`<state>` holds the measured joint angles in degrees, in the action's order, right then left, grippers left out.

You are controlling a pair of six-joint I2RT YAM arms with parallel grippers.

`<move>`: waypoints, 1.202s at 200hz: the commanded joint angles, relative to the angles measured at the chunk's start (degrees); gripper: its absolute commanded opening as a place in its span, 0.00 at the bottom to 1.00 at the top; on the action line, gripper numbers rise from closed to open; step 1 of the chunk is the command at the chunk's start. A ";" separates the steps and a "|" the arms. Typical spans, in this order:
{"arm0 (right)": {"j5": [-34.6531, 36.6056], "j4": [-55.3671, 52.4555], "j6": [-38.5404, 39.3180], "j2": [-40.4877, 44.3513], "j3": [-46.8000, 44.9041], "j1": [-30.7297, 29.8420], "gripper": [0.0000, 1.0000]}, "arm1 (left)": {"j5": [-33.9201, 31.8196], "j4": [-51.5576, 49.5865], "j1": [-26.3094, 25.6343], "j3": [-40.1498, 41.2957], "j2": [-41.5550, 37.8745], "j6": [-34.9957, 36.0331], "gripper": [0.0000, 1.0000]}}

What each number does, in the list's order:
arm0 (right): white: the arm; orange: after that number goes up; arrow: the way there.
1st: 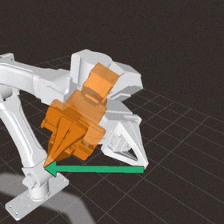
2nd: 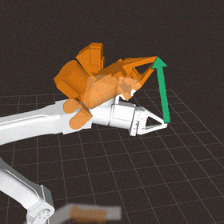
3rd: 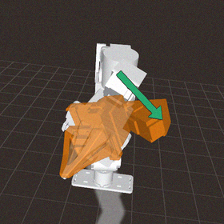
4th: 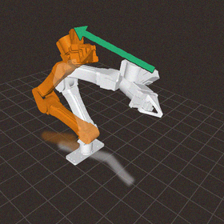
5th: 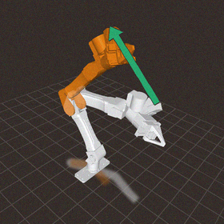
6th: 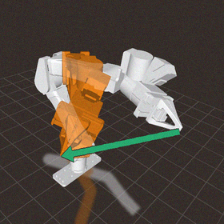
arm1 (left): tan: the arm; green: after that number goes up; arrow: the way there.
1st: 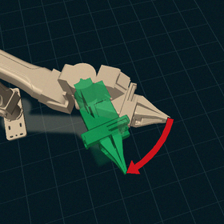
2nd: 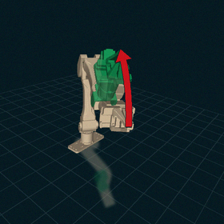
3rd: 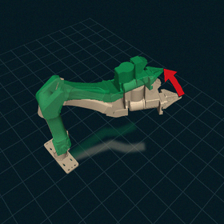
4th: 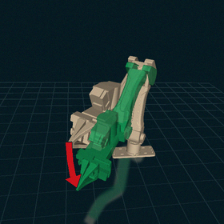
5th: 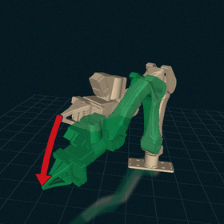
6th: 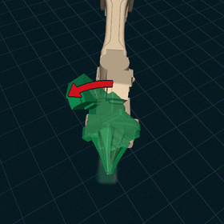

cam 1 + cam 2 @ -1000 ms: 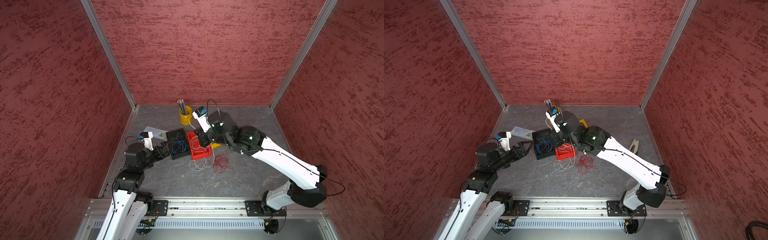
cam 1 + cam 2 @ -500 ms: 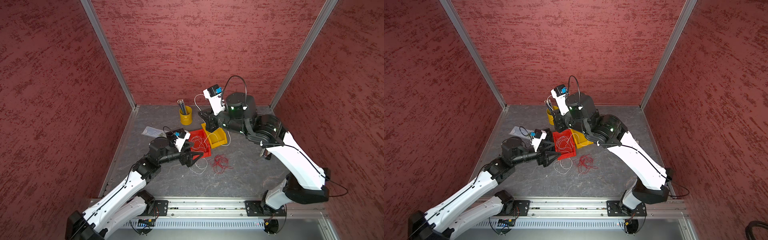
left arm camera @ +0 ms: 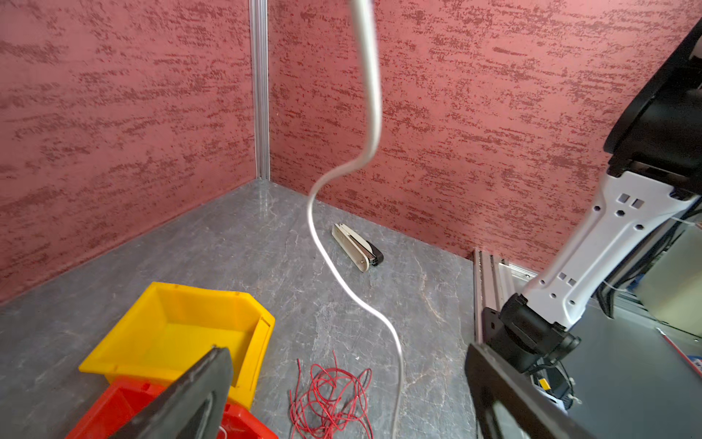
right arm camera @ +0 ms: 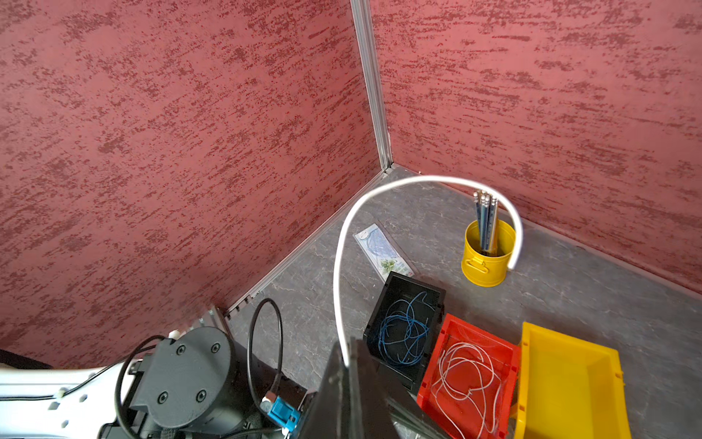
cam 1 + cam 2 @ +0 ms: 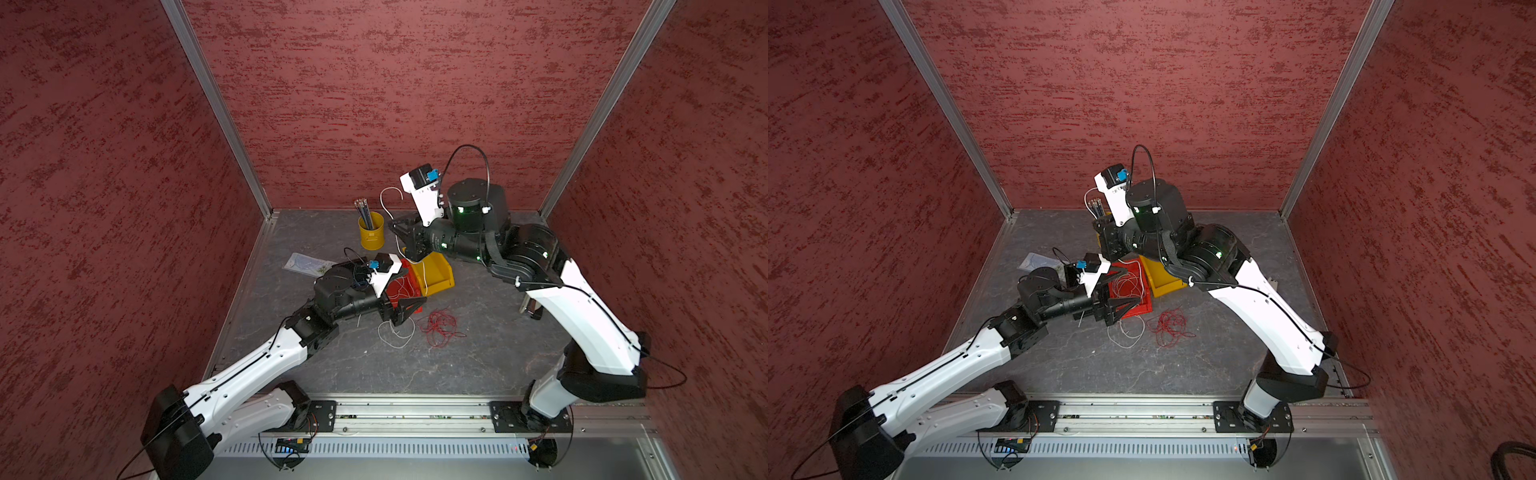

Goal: Untangle and sort cables by color
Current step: Pick up the cable at the center of the board.

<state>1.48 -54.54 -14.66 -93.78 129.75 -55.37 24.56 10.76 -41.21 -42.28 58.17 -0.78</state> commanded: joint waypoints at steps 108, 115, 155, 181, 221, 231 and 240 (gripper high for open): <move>-0.88 3.41 -3.30 1.78 0.48 0.66 0.00 | 1.36 13.66 0.91 -6.58 12.49 -5.28 0.93; -0.60 4.00 -3.05 2.44 -0.59 1.06 0.00 | 1.14 12.22 1.13 -6.54 11.85 -5.26 0.93; -3.62 7.63 -2.73 2.66 -4.49 6.03 0.00 | -2.30 2.33 5.75 -2.36 2.68 -6.89 0.94; -6.95 10.56 -2.98 0.52 -4.74 8.95 0.00 | -0.69 -3.75 9.91 0.93 -5.10 -6.37 1.00; -10.93 13.79 -4.06 -3.63 -3.41 11.93 0.00 | 0.86 -16.07 16.96 2.34 -14.78 -5.66 1.00; -11.45 14.35 -4.03 -4.78 -3.19 12.60 0.00 | 1.42 -17.78 18.41 2.74 -16.58 -5.71 1.00; -12.04 14.79 -3.96 -5.78 -2.87 13.27 0.00 | 1.78 -19.07 19.41 2.98 -17.76 -5.85 1.00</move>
<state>-7.33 -43.35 -18.26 -97.19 126.04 -43.75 24.49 -0.43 -24.21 -40.45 43.38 -6.83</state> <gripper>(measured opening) 0.052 0.998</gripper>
